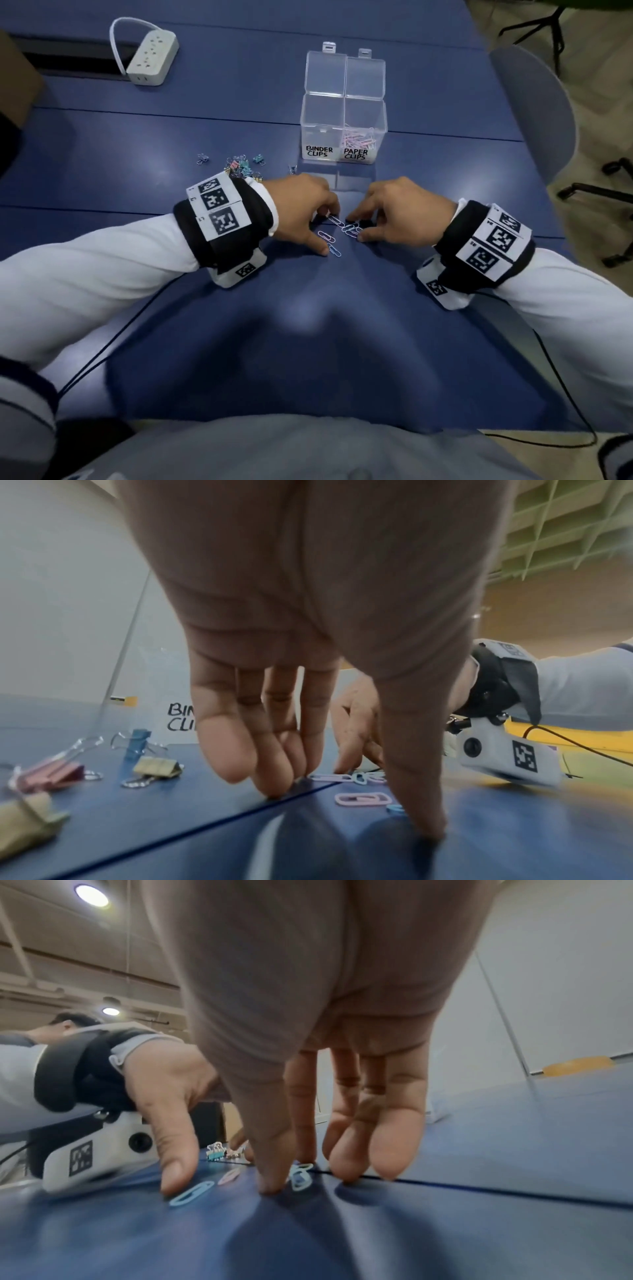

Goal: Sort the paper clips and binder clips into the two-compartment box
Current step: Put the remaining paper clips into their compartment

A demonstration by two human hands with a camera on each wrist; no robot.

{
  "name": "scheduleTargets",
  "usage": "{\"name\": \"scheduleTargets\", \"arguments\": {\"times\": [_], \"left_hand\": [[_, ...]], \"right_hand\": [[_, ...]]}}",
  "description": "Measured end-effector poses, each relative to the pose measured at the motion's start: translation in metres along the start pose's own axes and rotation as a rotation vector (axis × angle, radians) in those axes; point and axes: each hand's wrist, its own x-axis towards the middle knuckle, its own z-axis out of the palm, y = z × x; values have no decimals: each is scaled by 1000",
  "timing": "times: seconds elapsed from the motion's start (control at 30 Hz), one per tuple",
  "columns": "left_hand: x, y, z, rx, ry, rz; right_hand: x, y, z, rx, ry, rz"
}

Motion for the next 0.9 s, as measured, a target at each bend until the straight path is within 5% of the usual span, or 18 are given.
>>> {"name": "scheduleTargets", "arguments": {"times": [0.6, 0.9], "left_hand": [[18, -3, 0, -44, 37, 8], [15, -11, 2, -42, 16, 53]], "right_hand": [[6, -6, 2, 6, 21, 62], [3, -4, -2, 91, -102, 123]]}}
